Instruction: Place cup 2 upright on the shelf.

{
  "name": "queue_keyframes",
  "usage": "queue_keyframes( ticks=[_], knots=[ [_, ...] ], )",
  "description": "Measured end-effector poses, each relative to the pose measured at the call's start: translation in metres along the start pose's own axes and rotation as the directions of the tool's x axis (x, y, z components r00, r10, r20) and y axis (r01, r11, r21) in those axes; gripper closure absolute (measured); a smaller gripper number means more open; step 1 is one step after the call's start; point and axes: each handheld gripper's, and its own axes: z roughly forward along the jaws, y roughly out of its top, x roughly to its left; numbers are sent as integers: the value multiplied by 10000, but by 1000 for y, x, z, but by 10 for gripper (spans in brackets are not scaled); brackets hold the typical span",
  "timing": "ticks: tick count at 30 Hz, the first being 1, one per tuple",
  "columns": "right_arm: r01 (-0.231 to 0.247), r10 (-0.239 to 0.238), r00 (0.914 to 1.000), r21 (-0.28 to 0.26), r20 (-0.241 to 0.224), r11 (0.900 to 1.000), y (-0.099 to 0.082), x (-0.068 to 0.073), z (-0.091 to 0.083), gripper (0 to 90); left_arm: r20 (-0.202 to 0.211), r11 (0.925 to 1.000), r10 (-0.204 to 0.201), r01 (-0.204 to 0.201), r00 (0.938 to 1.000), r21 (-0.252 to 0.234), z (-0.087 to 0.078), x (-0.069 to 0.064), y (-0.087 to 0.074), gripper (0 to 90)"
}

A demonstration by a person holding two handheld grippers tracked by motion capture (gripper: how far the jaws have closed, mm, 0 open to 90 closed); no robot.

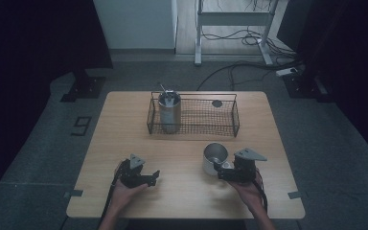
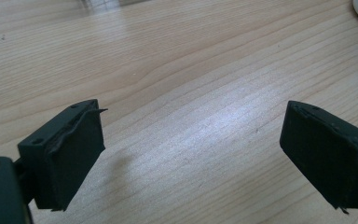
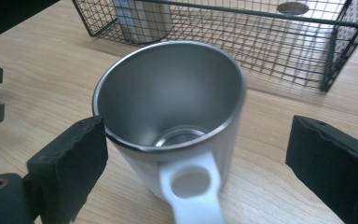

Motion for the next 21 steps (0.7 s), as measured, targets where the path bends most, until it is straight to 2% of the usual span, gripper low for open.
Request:
queue_keyframes(
  ticks=[8, 21],
  knots=[
    [261, -254, 9995, 366, -195, 9990, 4, 10, 16, 16, -27, 9998, -184, 184, 9998, -7, -3, 5, -3, 63],
    [581, -595, 9981, 784, 150, 9952, 7, 16, 36, 0, -10, 9996, -273, 273, 9996, 78, -2, 6, -6, 63]
  ],
)
